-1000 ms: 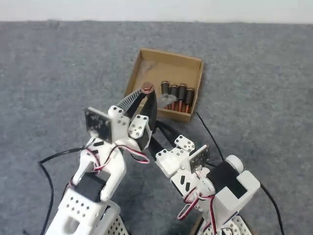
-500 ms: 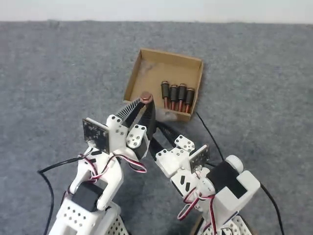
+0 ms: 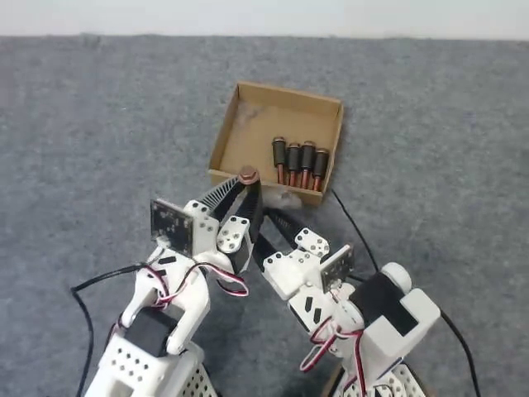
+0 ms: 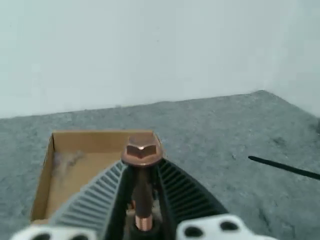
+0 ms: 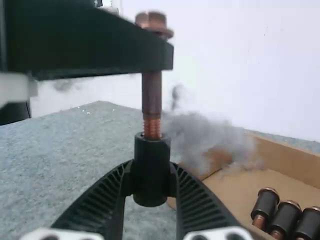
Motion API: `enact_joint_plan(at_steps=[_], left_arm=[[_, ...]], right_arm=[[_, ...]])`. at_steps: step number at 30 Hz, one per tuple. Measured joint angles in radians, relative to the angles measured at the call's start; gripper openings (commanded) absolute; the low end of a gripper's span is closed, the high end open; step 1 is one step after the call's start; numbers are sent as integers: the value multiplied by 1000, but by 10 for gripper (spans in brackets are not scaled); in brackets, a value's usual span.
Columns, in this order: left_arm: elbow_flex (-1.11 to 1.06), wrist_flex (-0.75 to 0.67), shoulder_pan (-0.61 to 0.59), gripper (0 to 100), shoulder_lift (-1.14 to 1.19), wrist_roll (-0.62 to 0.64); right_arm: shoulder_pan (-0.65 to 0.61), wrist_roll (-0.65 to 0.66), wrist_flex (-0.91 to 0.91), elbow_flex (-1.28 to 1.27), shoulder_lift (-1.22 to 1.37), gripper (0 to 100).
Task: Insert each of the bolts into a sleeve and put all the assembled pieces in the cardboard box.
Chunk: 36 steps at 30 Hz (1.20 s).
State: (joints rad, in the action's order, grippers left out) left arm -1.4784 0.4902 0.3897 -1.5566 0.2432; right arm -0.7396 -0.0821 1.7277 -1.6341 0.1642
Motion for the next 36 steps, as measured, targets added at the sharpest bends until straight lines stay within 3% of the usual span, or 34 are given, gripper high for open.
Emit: enact_joint_plan(at_steps=[15, 19, 36], left_arm=[[3, 114, 3, 10, -9, -2], [-28, 123, 5, 10, -3, -2], [-120, 46, 6, 12, -14, 5]], right_arm=[[9, 2, -2, 0, 2, 7], [9, 60, -2, 0, 2, 7], [11, 103, -3, 0, 3, 7]])
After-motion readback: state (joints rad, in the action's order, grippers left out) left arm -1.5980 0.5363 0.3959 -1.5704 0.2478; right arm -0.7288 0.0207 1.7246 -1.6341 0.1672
